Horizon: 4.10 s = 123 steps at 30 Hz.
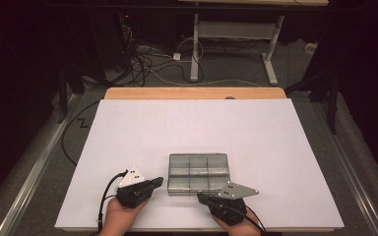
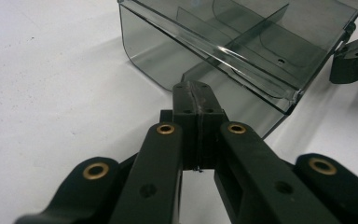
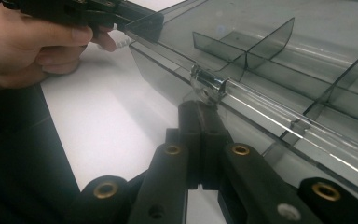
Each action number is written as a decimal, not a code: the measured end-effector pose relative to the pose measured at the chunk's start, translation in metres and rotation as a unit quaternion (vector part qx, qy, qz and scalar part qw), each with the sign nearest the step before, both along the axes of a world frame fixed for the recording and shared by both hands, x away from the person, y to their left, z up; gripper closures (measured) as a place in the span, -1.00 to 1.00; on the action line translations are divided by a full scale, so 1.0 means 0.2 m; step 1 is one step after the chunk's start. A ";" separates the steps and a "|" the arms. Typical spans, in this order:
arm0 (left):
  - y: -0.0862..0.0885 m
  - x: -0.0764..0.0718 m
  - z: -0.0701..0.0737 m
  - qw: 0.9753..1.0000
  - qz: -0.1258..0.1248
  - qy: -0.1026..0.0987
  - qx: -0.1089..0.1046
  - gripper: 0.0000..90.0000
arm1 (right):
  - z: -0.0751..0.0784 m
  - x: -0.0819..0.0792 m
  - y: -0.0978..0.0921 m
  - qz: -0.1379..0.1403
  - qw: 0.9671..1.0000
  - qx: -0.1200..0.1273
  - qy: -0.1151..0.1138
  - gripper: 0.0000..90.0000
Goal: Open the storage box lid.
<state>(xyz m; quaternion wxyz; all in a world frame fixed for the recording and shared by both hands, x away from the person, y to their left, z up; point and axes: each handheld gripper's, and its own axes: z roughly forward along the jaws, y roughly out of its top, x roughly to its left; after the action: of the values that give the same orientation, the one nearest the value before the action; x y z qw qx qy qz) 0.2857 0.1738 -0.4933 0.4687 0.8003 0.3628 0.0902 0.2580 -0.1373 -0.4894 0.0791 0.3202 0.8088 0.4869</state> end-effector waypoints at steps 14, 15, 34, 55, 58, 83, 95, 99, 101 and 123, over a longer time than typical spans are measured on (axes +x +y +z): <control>-0.01 -0.02 0.00 1.000 -0.012 0.010 -0.002 0.95 | 0.03 0.01 0.00 -0.011 1.000 0.010 -0.005 1.00; -0.02 -0.02 0.01 1.000 -0.013 0.011 -0.002 0.95 | 0.04 0.01 0.00 -0.011 1.000 0.010 -0.008 1.00; -0.04 -0.07 0.12 0.998 -0.039 -0.014 -0.044 0.95 | 0.13 0.01 -0.01 -0.018 0.999 0.030 -0.038 1.00; -0.08 -0.03 0.10 0.998 -0.036 -0.014 -0.050 0.95 | 0.12 0.01 0.00 -0.005 0.999 0.028 -0.044 1.00; -0.08 -0.04 0.11 0.998 -0.036 -0.020 -0.048 0.95 | 0.12 0.01 0.00 -0.004 0.999 0.026 -0.046 1.00; -0.08 0.02 0.12 0.997 -0.043 -0.027 -0.057 0.94 | 0.13 -0.01 -0.33 -0.082 0.995 0.013 -0.061 1.00; -0.08 0.03 0.12 0.997 -0.046 -0.029 -0.058 0.95 | 0.13 0.02 -0.42 -0.127 0.990 0.006 -0.063 1.00; -0.08 0.04 0.12 0.997 -0.046 -0.030 -0.061 0.95 | 0.14 0.03 -0.45 -0.139 0.988 0.008 -0.063 1.00; -0.08 0.04 0.13 0.997 -0.047 -0.032 -0.060 0.95 | 0.14 0.04 -0.47 -0.144 0.988 0.008 -0.062 1.00; -0.12 0.13 0.10 0.997 -0.038 -0.024 -0.057 0.94 | 0.10 0.26 -0.45 -0.152 0.986 -0.001 -0.076 1.00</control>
<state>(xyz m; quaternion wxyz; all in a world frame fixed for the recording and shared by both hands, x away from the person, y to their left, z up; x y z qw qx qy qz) 0.3107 0.1504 -0.4726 0.5254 0.7830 0.3255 0.0701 0.3108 -0.2273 -0.4686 0.2137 0.4010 0.7431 0.4913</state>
